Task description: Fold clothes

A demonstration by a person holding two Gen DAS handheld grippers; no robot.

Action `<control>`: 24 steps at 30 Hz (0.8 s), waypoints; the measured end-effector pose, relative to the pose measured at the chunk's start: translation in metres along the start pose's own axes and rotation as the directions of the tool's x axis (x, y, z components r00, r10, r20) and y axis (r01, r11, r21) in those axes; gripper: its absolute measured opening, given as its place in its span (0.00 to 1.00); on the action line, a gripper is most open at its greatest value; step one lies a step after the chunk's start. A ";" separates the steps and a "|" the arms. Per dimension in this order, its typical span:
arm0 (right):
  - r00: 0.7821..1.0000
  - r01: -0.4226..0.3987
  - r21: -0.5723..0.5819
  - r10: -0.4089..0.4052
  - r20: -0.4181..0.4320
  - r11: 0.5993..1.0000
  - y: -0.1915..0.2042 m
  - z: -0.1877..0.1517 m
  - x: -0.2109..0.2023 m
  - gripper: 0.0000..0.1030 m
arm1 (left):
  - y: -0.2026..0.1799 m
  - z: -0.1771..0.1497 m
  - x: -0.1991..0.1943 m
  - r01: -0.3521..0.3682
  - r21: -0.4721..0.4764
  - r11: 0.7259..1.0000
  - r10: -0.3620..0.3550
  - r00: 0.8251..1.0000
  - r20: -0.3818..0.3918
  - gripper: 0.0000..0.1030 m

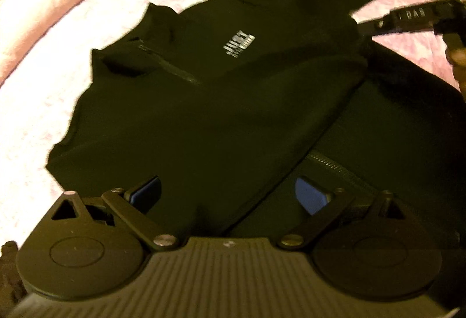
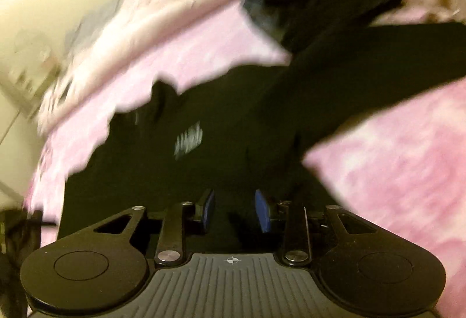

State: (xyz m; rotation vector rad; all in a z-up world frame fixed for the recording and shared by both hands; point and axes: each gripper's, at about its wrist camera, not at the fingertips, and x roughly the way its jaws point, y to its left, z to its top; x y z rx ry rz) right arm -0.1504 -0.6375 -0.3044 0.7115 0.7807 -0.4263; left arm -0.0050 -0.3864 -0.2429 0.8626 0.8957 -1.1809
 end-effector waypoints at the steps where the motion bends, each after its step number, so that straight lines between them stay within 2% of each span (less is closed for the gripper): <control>1: 0.999 -0.001 0.025 0.002 -0.035 1.000 -0.010 0.000 0.007 0.33 | -0.003 0.002 0.005 0.005 -0.001 1.000 -0.005 1.000 -0.009 0.94; 4: 0.997 -0.067 0.115 0.063 0.035 0.991 -0.035 0.019 -0.017 0.33 | -0.010 0.011 0.018 0.011 -0.003 1.000 -0.011 0.999 -0.031 0.94; 5: 0.996 -0.062 0.127 0.052 0.078 0.990 -0.047 0.028 -0.030 0.36 | -0.012 0.015 0.020 0.010 -0.002 1.000 -0.010 0.999 -0.033 0.94; 6: 0.992 -0.036 0.130 0.019 0.127 0.991 -0.060 0.038 -0.044 0.43 | -0.015 0.020 0.020 0.011 -0.003 1.000 -0.011 1.000 -0.028 0.94; 7: 0.984 -0.010 0.135 -0.014 0.175 0.991 -0.073 0.048 -0.058 0.62 | -0.017 0.025 0.021 0.012 -0.004 1.000 -0.012 1.000 -0.024 0.94; 8: 0.974 0.016 0.140 -0.047 0.223 0.990 -0.086 0.058 -0.073 0.70 | -0.020 0.031 0.022 0.012 -0.007 1.000 -0.012 1.000 -0.022 0.94; 10: 0.954 0.089 0.206 -0.143 0.262 0.975 -0.130 0.079 -0.090 0.70 | -0.026 0.043 0.024 0.010 -0.010 1.000 -0.011 1.000 -0.016 0.94; 14: 0.905 0.209 0.394 -0.330 0.270 0.895 -0.235 0.114 -0.104 0.69 | -0.042 0.075 0.029 -0.001 0.002 1.000 0.000 1.000 0.007 0.94; 17: 0.876 0.256 0.483 -0.413 0.250 0.837 -0.296 0.138 -0.103 0.69 | -0.052 0.095 0.033 -0.008 0.012 1.000 0.008 1.000 0.026 0.94; 20: 0.872 0.238 0.569 -0.431 0.231 0.787 -0.337 0.153 -0.096 0.69 | -0.060 0.111 0.039 -0.010 0.019 1.000 0.009 0.999 0.033 0.94; 21: 0.875 0.223 0.593 -0.427 0.228 0.774 -0.345 0.155 -0.096 0.67 | -0.063 0.113 0.041 -0.009 0.024 1.000 0.008 1.000 0.030 0.94; 23: 0.884 0.194 0.621 -0.410 0.225 0.760 -0.353 0.158 -0.097 0.20 | -0.066 0.117 0.045 -0.009 0.035 0.999 0.008 1.000 0.021 0.94; 24: 0.890 0.183 0.621 -0.397 0.225 0.762 -0.353 0.160 -0.097 0.18 | -0.067 0.118 0.047 -0.009 0.040 0.999 0.008 1.000 0.016 0.94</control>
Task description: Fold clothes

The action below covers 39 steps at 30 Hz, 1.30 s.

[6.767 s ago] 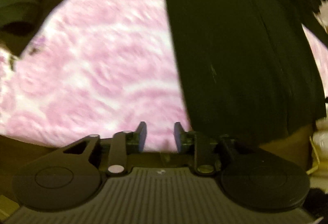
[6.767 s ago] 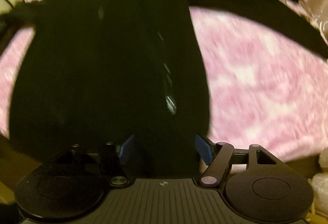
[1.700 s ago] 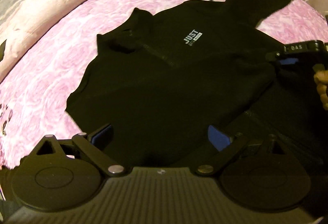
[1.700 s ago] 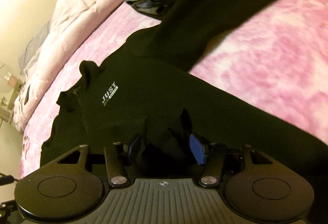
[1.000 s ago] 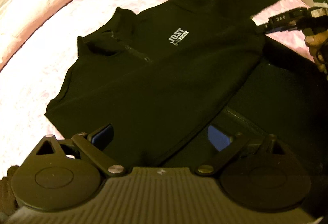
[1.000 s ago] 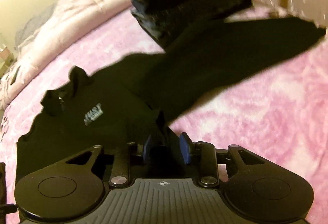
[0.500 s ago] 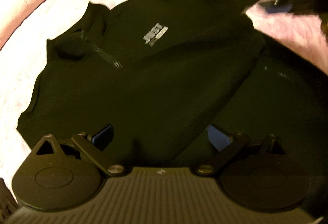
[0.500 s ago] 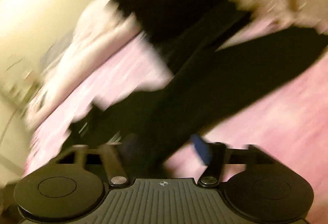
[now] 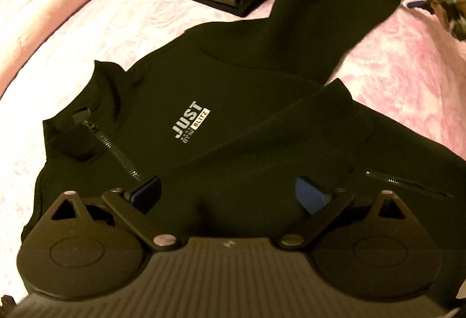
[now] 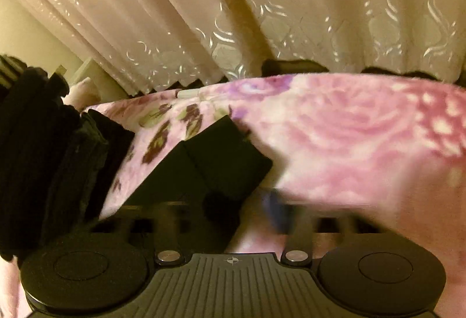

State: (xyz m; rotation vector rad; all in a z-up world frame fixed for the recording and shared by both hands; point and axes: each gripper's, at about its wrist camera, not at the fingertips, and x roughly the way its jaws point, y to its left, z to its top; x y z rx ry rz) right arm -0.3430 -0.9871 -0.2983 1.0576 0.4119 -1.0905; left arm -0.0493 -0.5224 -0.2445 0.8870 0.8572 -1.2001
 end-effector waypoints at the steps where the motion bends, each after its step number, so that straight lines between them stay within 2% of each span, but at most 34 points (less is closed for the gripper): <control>1: 1.000 -0.004 -0.019 0.004 0.004 1.000 0.006 -0.001 -0.004 0.11 | 0.000 0.000 0.001 -0.001 0.003 1.000 0.001 1.000 -0.004 0.94; 4: 0.998 0.041 -0.169 -0.034 0.046 0.985 0.044 -0.008 -0.022 0.10 | 0.005 -0.001 -0.002 -0.012 -0.012 1.000 0.012 1.000 -0.010 0.94; 6: 0.995 0.075 -0.304 -0.051 0.087 0.950 0.085 -0.022 -0.039 0.10 | 0.012 -0.003 -0.008 -0.026 -0.033 0.999 0.026 1.000 -0.005 0.94; 7: 0.994 0.067 -0.365 -0.030 0.106 0.929 0.108 -0.032 -0.051 0.10 | 0.016 -0.004 -0.011 -0.034 -0.047 0.998 0.034 0.999 0.000 0.94; 8: 0.992 0.028 -0.424 0.025 0.120 0.905 0.134 -0.043 -0.067 0.10 | 0.021 -0.006 -0.015 -0.042 -0.065 0.997 0.043 0.999 0.006 0.94; 10: 0.975 -0.079 -0.539 0.178 0.134 0.839 0.190 -0.073 -0.103 0.09 | 0.033 -0.013 -0.025 -0.060 -0.110 0.992 0.062 0.998 0.023 0.94; 12: 0.931 -0.180 -0.650 0.341 0.129 0.738 0.249 -0.112 -0.146 0.09 | 0.046 -0.022 -0.037 -0.081 -0.154 0.985 0.089 0.995 0.042 0.94; 15: 0.834 -0.337 -0.749 0.550 0.044 0.570 0.329 -0.192 -0.203 0.09 | 0.069 -0.045 -0.062 -0.126 -0.223 0.967 0.145 0.987 0.066 0.94; 18: 0.749 -0.462 -0.800 0.651 -0.121 0.383 0.392 -0.298 -0.222 0.10 | 0.099 -0.081 -0.086 -0.183 -0.303 0.935 0.210 0.976 0.062 0.94; 19: 0.733 -0.494 -0.811 0.652 -0.195 0.313 0.408 -0.338 -0.217 0.41 | 0.109 -0.095 -0.093 -0.200 -0.328 0.923 0.229 0.972 0.053 0.94; 20: 0.728 -0.512 -0.823 0.632 -0.265 0.245 0.420 -0.379 -0.209 0.84 | 0.120 -0.111 -0.099 -0.215 -0.350 0.912 0.242 0.969 0.037 0.94; 21: 0.725 -0.523 -0.831 0.611 -0.319 0.187 0.427 -0.416 -0.201 0.89 | 0.131 -0.127 -0.105 -0.229 -0.372 0.899 0.255 0.967 0.021 0.94; 23: 0.733 -0.560 -0.821 0.530 -0.427 0.112 0.431 -0.469 -0.188 0.89 | 0.152 -0.159 -0.116 -0.258 -0.415 0.872 0.279 0.960 -0.012 0.94; 25: 0.743 -0.587 -0.802 0.466 -0.480 0.111 0.424 -0.495 -0.183 0.89 | 0.170 -0.188 -0.123 -0.279 -0.432 0.857 0.293 0.955 -0.035 0.94; 27: 0.771 -0.582 -0.801 0.408 -0.489 0.141 0.411 -0.502 -0.181 0.89 | 0.184 -0.209 -0.124 -0.278 -0.442 0.853 0.288 0.956 -0.045 0.94; 30: 0.836 -0.527 -0.820 0.313 -0.452 0.224 0.384 -0.484 -0.171 0.89 | 0.207 -0.224 -0.115 -0.221 -0.495 0.840 0.233 0.972 -0.039 0.92; 33: 0.896 -0.440 -0.845 0.205 -0.393 0.305 0.355 -0.456 -0.155 0.89 | 0.226 -0.216 -0.093 -0.141 -0.541 0.829 0.165 0.986 -0.004 0.88; 36: 0.939 -0.344 -0.867 0.124 -0.321 0.362 0.330 -0.419 -0.138 0.89 | 0.244 -0.191 -0.064 -0.060 -0.561 0.826 0.110 0.992 0.057 0.75; 38: 0.955 -0.293 -0.871 0.089 -0.282 0.395 0.318 -0.394 -0.125 0.89 | 0.255 -0.172 -0.044 -0.012 -0.567 0.824 0.082 0.992 0.099 0.59; 39: 0.960 -0.276 -0.871 0.079 -0.268 0.406 0.314 -0.384 -0.120 0.89 | 0.260 -0.162 -0.032 0.007 -0.567 0.823 0.068 0.992 0.111 0.44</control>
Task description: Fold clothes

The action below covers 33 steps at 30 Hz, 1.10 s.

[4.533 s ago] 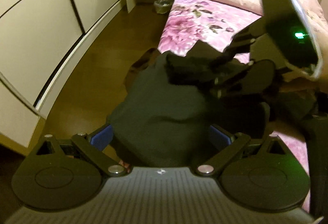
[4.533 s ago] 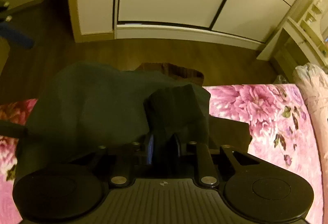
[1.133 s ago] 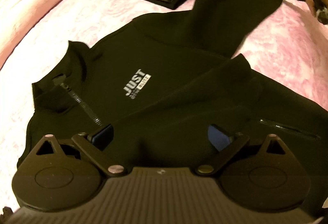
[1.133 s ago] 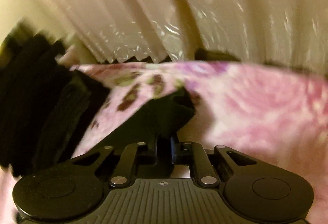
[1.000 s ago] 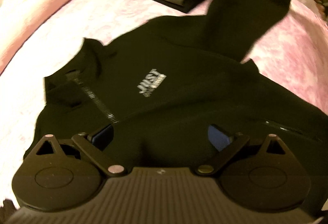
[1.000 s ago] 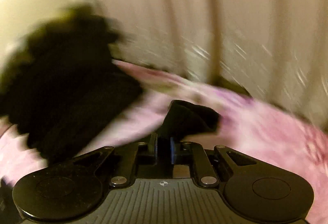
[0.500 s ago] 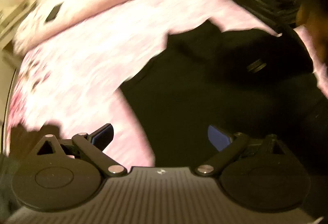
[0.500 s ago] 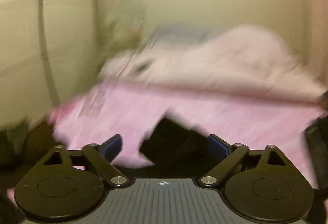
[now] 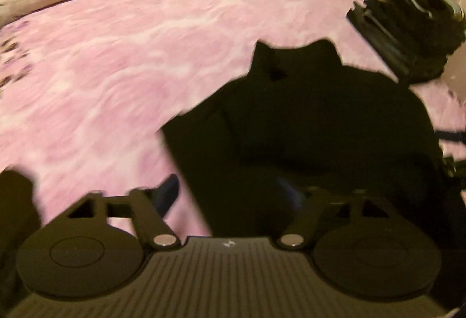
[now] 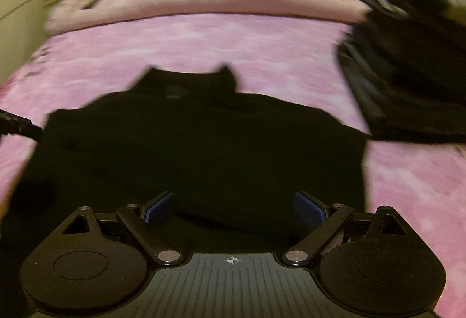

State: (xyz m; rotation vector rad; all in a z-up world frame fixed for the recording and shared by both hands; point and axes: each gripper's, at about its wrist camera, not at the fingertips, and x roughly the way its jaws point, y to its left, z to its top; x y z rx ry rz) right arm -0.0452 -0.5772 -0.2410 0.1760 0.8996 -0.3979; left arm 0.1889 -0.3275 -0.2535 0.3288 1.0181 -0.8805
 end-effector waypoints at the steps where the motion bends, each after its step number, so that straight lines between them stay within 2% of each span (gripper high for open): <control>1: 1.000 0.014 0.009 -0.014 -0.002 1.000 -0.012 0.000 0.002 0.89 | -0.001 0.008 0.012 0.017 -0.007 1.000 -0.017 1.000 -0.003 0.34; 4: 0.999 0.044 0.012 -0.044 -0.009 0.999 -0.037 0.001 0.011 0.89 | -0.003 0.030 0.053 0.051 -0.037 0.998 -0.053 0.997 -0.056 0.33; 5: 0.999 0.051 0.012 -0.050 -0.014 0.999 -0.044 0.001 0.014 0.89 | -0.002 0.034 0.068 0.053 -0.054 0.997 -0.057 0.994 -0.091 0.36; 6: 0.998 0.053 0.012 -0.053 -0.021 0.999 -0.049 0.000 0.018 0.89 | 0.000 0.037 0.081 0.041 -0.078 0.996 -0.050 0.991 -0.124 0.45; 8: 0.998 0.053 0.013 -0.052 -0.042 0.999 -0.057 -0.002 0.025 0.89 | 0.002 0.038 0.092 0.029 -0.115 0.993 -0.044 0.990 -0.132 0.46; 9: 0.997 0.052 0.013 -0.052 -0.052 0.999 -0.059 -0.003 0.028 0.89 | 0.001 0.039 0.094 0.032 -0.112 0.993 -0.047 0.990 -0.132 0.40; 10: 0.997 0.052 0.013 -0.051 -0.055 0.999 -0.060 -0.004 0.029 0.89 | -0.003 0.042 0.092 0.029 -0.082 0.996 -0.040 0.991 -0.124 0.17; 12: 0.998 0.047 0.021 -0.047 -0.038 0.999 -0.062 -0.002 0.027 0.89 | -0.012 0.051 0.077 0.000 0.008 1.000 0.001 0.998 -0.067 0.03; 14: 0.999 0.033 0.038 -0.032 -0.009 0.999 -0.064 0.001 0.023 0.89 | -0.015 0.065 0.052 -0.032 0.074 0.997 0.029 0.999 0.044 0.03; 15: 1.000 0.027 0.041 -0.027 -0.007 0.999 -0.063 0.002 0.024 0.89 | -0.015 0.073 0.038 -0.056 0.098 0.994 0.046 0.993 0.105 0.01; 16: 1.000 0.022 0.042 -0.021 -0.011 0.999 -0.063 0.002 0.027 0.89 | -0.012 0.079 0.031 -0.077 0.112 0.991 0.061 0.989 0.138 0.01; 17: 1.000 0.017 0.043 -0.016 -0.016 0.999 -0.063 0.003 0.029 0.89 | -0.007 0.081 0.033 -0.092 0.110 0.990 0.077 0.988 0.134 0.01; 19: 1.000 0.007 0.044 -0.006 -0.025 0.999 -0.062 0.003 0.034 0.89 | 0.004 0.078 0.052 -0.099 0.084 0.991 0.095 0.994 0.053 0.01; 22: 0.999 -0.013 0.051 0.015 -0.036 0.999 -0.061 0.002 0.037 0.89 | 0.010 0.066 0.075 -0.109 0.091 0.990 0.114 0.992 -0.046 0.00; 27: 0.999 -0.023 -0.015 0.022 -0.033 1.000 -0.060 0.002 0.040 0.89 | 0.024 0.047 0.075 -0.085 0.034 0.996 0.088 0.990 -0.109 0.04; 29: 0.999 -0.032 -0.077 0.032 -0.008 0.997 -0.059 0.011 0.044 0.89 | 0.029 0.048 0.066 -0.078 0.003 0.997 0.078 0.994 -0.080 0.12; 30: 0.999 -0.036 -0.112 0.037 0.004 0.993 -0.059 0.018 0.048 0.89 | 0.031 0.052 0.060 -0.075 -0.012 0.997 0.074 0.996 -0.054 0.22; 31: 0.999 -0.036 -0.147 0.038 0.013 0.988 -0.059 0.026 0.054 0.89 | 0.032 0.055 0.057 -0.070 -0.022 0.997 0.069 0.997 -0.032 0.28; 33: 0.999 -0.030 -0.218 0.037 0.027 0.976 -0.060 0.042 0.069 0.89 | 0.034 0.066 0.061 -0.050 -0.023 0.998 0.050 0.999 -0.002 0.30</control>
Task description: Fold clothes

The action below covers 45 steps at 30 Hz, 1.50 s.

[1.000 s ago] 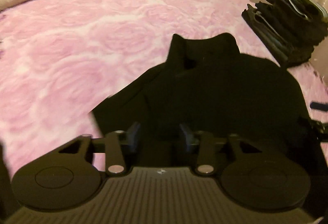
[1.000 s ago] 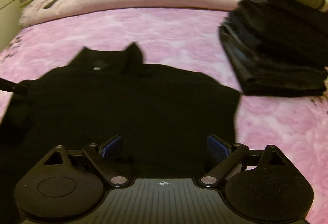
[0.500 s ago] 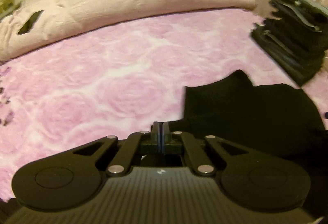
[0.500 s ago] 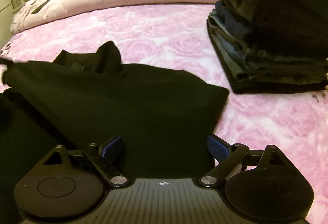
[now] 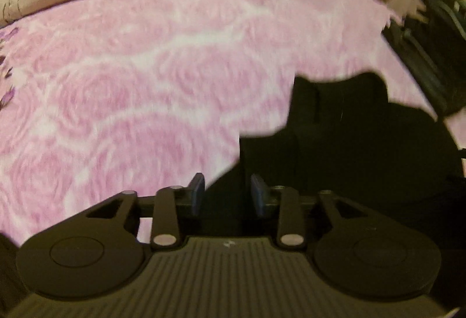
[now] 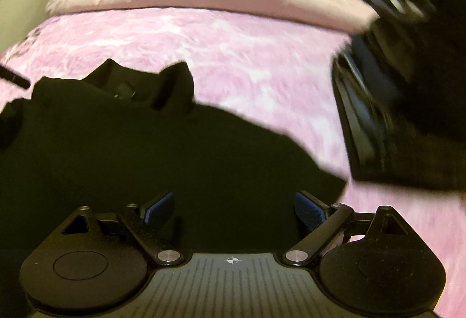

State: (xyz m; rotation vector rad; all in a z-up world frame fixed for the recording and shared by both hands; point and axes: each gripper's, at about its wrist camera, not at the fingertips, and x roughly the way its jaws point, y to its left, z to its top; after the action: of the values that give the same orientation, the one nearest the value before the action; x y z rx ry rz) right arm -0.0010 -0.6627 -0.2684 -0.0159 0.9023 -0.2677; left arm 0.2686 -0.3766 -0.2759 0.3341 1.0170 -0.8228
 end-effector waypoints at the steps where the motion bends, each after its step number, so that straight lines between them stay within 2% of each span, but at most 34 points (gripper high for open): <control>1: 1.000 0.010 -0.022 -0.010 -0.008 1.000 -0.004 0.006 0.009 0.89 | 0.000 0.005 0.003 0.009 0.005 1.000 -0.009 1.000 0.011 0.31; 4: 0.996 0.066 -0.048 -0.069 -0.060 0.997 -0.020 0.017 0.034 0.89 | -0.006 0.016 0.022 0.029 0.051 0.998 -0.029 1.000 0.000 0.33; 6: 0.993 0.095 0.040 -0.092 -0.076 0.995 -0.037 0.018 0.038 0.89 | -0.010 0.017 0.032 0.042 0.064 0.997 -0.041 0.999 -0.025 0.29; 8: 0.992 0.101 0.135 -0.089 -0.089 0.986 -0.053 0.018 0.040 0.89 | -0.013 0.018 0.042 0.056 0.077 0.995 -0.052 0.997 -0.051 0.07; 9: 0.993 0.090 0.172 -0.074 -0.097 0.981 -0.059 0.016 0.041 0.89 | -0.015 0.019 0.045 0.059 0.086 0.995 -0.054 0.997 -0.056 0.03; 10: 0.993 0.079 0.209 -0.058 -0.105 0.975 -0.065 0.015 0.042 0.84 | -0.016 0.018 0.042 0.055 0.100 0.993 -0.051 0.998 -0.046 0.02; 11: 0.993 0.069 0.246 -0.042 -0.111 0.967 -0.071 0.014 0.043 0.59 | -0.017 0.018 0.040 0.051 0.115 0.992 -0.047 0.998 -0.036 0.01; 12: 0.993 0.059 0.282 -0.026 -0.118 0.958 -0.076 0.012 0.045 0.48 | -0.018 0.018 0.037 0.046 0.125 0.991 -0.044 0.999 -0.018 0.01; 14: 0.994 0.046 0.327 -0.011 -0.110 0.944 -0.085 0.013 0.045 0.14 | -0.017 0.020 0.024 0.028 0.128 0.991 -0.034 0.998 0.047 0.01; 15: 0.996 0.049 0.317 -0.023 -0.084 0.947 -0.086 0.017 0.042 0.13 | -0.015 0.022 0.017 0.021 0.124 0.992 -0.031 0.996 0.079 0.01; 17: 0.998 0.043 0.300 -0.028 -0.055 0.953 -0.089 0.022 0.041 0.14 | -0.012 0.025 0.010 0.006 0.104 0.995 -0.019 0.992 0.122 0.01; 18: 0.998 0.039 0.297 -0.023 -0.060 0.954 -0.090 0.024 0.044 0.14 | -0.012 0.025 0.014 -0.008 0.106 0.994 -0.005 0.993 0.116 0.01; 21: 0.998 0.030 0.287 -0.012 -0.065 0.957 -0.093 0.027 0.047 0.14 | -0.013 0.020 0.040 -0.032 0.127 0.991 0.030 0.999 0.020 0.02; 22: 0.999 0.027 0.284 -0.013 -0.051 0.958 -0.091 0.028 0.042 0.19 | -0.014 0.018 0.046 -0.041 0.135 0.990 0.042 0.999 -0.004 0.02; 23: 0.999 0.020 0.282 -0.011 -0.032 0.959 -0.088 0.027 0.033 0.37 | -0.015 0.016 0.045 -0.053 0.143 0.988 0.054 0.999 -0.005 0.02; 25: 1.000 -0.018 0.277 0.013 0.018 0.961 -0.073 0.022 0.008 0.61 | -0.017 0.013 0.042 -0.078 0.153 0.985 0.079 0.997 -0.002 0.05; 27: 0.997 -0.063 0.274 0.048 0.059 0.960 -0.056 0.014 -0.017 0.61 | -0.017 0.011 0.030 -0.109 0.144 0.984 0.107 0.994 0.019 0.07; 29: 0.992 -0.120 0.287 0.101 0.079 0.950 -0.036 0.004 -0.039 0.61 | -0.022 0.007 0.010 -0.155 0.164 0.974 0.144 0.987 0.076 0.07; 30: 0.988 -0.150 0.299 0.132 0.079 0.942 -0.026 -0.003 -0.047 0.61 | -0.026 0.005 0.001 -0.155 0.173 0.973 0.138 0.985 0.107 0.08; 32: 0.980 -0.201 0.312 0.192 0.058 0.929 -0.005 -0.018 -0.055 0.61 | -0.037 -0.001 -0.012 -0.092 0.201 0.975 0.069 0.990 0.122 0.08; 35: 0.968 -0.235 0.353 0.250 0.001 0.906 0.014 -0.045 -0.056 0.61 | -0.061 -0.014 -0.006 0.034 0.283 0.959 -0.051 0.997 0.055 0.08; 38: 0.966 -0.192 0.398 0.245 -0.086 0.897 0.015 -0.081 -0.055 0.61 | -0.072 -0.021 0.017 0.068 0.325 0.943 -0.075 0.997 0.009 0.11; 40: 0.966 -0.179 0.423 0.240 -0.095 0.888 0.007 -0.100 -0.063 0.60 | -0.077 -0.023 0.034 0.077 0.350 0.934 -0.077 0.997 -0.014 0.11; 42: 0.969 -0.161 0.401 0.221 -0.109 0.902 0.006 -0.105 -0.078 0.61 | -0.082 -0.024 0.048 0.084 0.369 0.926 -0.077 0.996 -0.034 0.11; 45: 0.974 -0.115 0.406 0.182 -0.132 0.907 0.008 -0.107 -0.100 0.61 | -0.086 -0.018 0.037 0.063 0.377 0.924 -0.063 0.998 -0.013 0.11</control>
State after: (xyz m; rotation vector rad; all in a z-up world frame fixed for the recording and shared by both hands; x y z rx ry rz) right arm -0.1415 -0.6208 -0.2585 0.4576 0.9972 -0.3083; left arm 0.2038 -0.4388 -0.3065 0.6331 0.8692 -1.0800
